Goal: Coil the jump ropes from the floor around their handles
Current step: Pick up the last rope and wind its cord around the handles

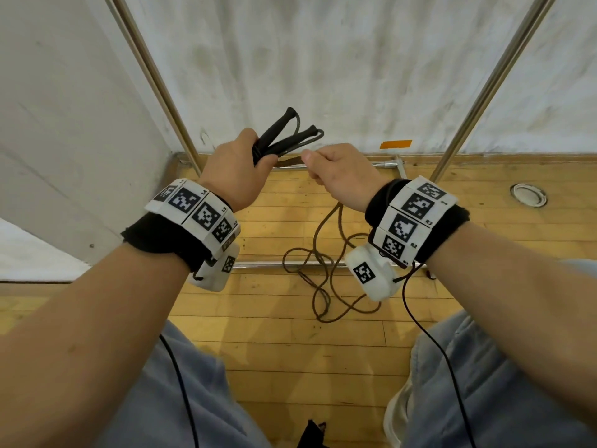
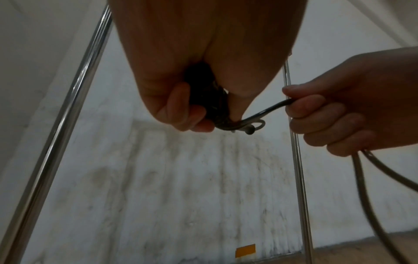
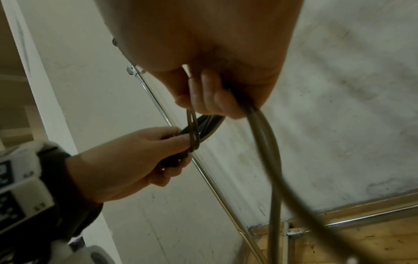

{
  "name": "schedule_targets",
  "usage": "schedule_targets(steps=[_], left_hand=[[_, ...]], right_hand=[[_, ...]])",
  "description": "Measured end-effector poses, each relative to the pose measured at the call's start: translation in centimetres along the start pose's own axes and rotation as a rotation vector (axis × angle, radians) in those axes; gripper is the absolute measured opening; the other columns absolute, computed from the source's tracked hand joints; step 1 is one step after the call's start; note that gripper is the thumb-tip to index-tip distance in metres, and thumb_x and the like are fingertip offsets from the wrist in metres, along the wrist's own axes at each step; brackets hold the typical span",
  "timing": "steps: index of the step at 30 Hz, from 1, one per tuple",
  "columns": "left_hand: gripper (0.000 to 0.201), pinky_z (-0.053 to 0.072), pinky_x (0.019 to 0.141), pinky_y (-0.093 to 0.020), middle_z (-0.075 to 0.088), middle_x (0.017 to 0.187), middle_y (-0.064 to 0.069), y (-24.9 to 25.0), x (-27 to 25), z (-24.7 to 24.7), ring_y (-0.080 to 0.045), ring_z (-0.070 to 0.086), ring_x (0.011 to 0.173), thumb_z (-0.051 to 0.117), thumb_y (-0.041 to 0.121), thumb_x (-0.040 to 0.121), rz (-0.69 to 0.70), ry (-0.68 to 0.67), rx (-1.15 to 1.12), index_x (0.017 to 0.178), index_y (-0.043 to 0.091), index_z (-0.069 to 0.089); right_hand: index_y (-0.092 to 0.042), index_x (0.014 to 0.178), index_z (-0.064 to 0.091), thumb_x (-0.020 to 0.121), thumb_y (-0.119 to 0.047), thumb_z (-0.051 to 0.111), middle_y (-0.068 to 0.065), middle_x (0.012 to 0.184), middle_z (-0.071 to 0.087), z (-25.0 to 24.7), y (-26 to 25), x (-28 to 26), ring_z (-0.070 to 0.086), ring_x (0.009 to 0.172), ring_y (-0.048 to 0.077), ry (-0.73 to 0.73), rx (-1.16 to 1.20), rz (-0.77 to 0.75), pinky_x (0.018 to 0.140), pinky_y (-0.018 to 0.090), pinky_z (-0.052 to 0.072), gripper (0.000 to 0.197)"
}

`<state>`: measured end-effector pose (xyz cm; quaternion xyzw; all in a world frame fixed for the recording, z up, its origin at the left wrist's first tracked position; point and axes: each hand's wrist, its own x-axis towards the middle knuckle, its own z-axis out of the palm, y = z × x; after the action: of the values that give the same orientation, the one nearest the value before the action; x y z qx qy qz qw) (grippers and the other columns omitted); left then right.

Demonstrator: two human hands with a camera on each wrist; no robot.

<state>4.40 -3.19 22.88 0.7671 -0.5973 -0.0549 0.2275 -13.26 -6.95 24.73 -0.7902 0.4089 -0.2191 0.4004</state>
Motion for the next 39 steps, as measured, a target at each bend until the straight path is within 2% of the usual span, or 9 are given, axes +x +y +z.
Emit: schedule_targets(steps=[5,10,14,17,22,25,29,32,39], left_hand=[[0.025,0.033,0.049,-0.027,0.047,0.072,0.007,0.4,-0.3,0.8,-0.01,0.048,0.061,0.047,0.035,0.098,0.081,-0.085,0.027,0.109,0.013,0.051],[0.023,0.035,0.056,-0.027,0.059,0.081,0.004,1.4,-1.3,1.2,-0.016,0.054,0.069,0.049,0.027,0.093,0.257,-0.209,-0.002,0.11,0.016,0.058],[0.022,0.033,0.055,-0.014,0.05,0.066,0.018,2.3,-2.0,1.6,-0.003,0.053,0.062,0.061,0.047,0.084,0.357,-0.197,-0.01,0.091,0.029,0.05],[0.018,0.04,0.06,-0.022,0.047,0.063,0.017,2.4,-2.0,2.9,-0.003,0.051,0.06,0.056,0.048,0.091,0.314,-0.186,0.06,0.091,0.03,0.053],[0.025,0.024,0.046,-0.025,0.046,0.07,0.011,1.4,-1.5,3.9,-0.008,0.042,0.057,0.047,0.042,0.097,0.195,-0.123,0.204,0.107,0.021,0.054],[0.022,0.029,0.051,-0.028,0.054,0.087,0.001,1.1,-1.2,3.7,-0.017,0.046,0.071,0.045,0.039,0.098,0.141,-0.123,0.3,0.108,0.02,0.052],[0.023,0.037,0.067,-0.037,0.051,0.096,-0.002,0.5,-1.1,3.0,-0.022,0.047,0.091,0.047,0.036,0.097,0.102,-0.17,0.391,0.114,0.022,0.053],[0.02,0.038,0.067,-0.033,0.046,0.091,0.006,0.8,-1.7,2.9,-0.016,0.043,0.083,0.047,0.036,0.097,0.248,-0.211,0.298,0.111,0.024,0.053],[0.015,0.03,0.059,-0.028,0.051,0.075,0.009,1.5,-2.4,0.3,-0.015,0.048,0.071,0.049,0.034,0.095,0.437,-0.215,-0.01,0.091,0.021,0.055]], right_hand=[[-0.02,0.066,0.058,0.097,-0.024,0.045,-0.003,0.054,0.04,-0.5,0.1,0.4,0.032,0.042,0.008,0.018,0.111,-0.003,0.043,0.018,0.031,0.034],[-0.019,0.065,0.06,0.098,-0.024,0.043,-0.007,0.05,0.041,-0.3,0.5,0.6,0.034,0.033,0.002,0.031,0.128,0.03,0.041,0.014,0.029,0.037],[-0.02,0.065,0.061,0.098,-0.025,0.044,-0.015,0.039,0.047,-0.3,0.4,0.4,0.042,0.034,-0.003,0.04,0.137,0.049,0.043,0.011,0.032,0.038],[-0.02,0.063,0.062,0.097,-0.027,0.045,-0.015,0.041,0.048,0.0,0.1,0.0,0.043,0.035,-0.003,0.017,0.148,0.058,0.051,0.018,0.032,0.038],[-0.009,0.059,0.051,0.094,-0.037,0.051,0.005,0.054,0.039,0.0,-0.2,-0.4,0.036,0.044,0.018,0.066,0.187,0.069,0.052,0.03,0.036,0.044],[-0.009,0.063,0.049,0.095,-0.04,0.047,0.008,0.059,0.039,-0.4,-0.1,-0.3,0.041,0.046,0.018,0.056,0.163,0.076,0.061,0.038,0.046,0.044],[-0.016,0.068,0.059,0.098,-0.031,0.045,-0.009,0.047,0.04,-0.9,0.7,0.4,0.039,0.044,0.006,0.052,0.064,0.054,0.057,0.02,0.04,0.036],[-0.017,0.071,0.063,0.097,-0.033,0.047,-0.01,0.034,0.038,-1.8,1.4,1.1,0.037,0.032,0.001,0.164,-0.077,0.044,0.041,0.01,0.028,0.035],[-0.021,0.068,0.064,0.094,-0.041,0.049,-0.003,0.054,0.043,-3.5,2.6,2.0,0.04,0.049,0.01,0.077,-0.041,0.116,0.057,0.023,0.035,0.036]])
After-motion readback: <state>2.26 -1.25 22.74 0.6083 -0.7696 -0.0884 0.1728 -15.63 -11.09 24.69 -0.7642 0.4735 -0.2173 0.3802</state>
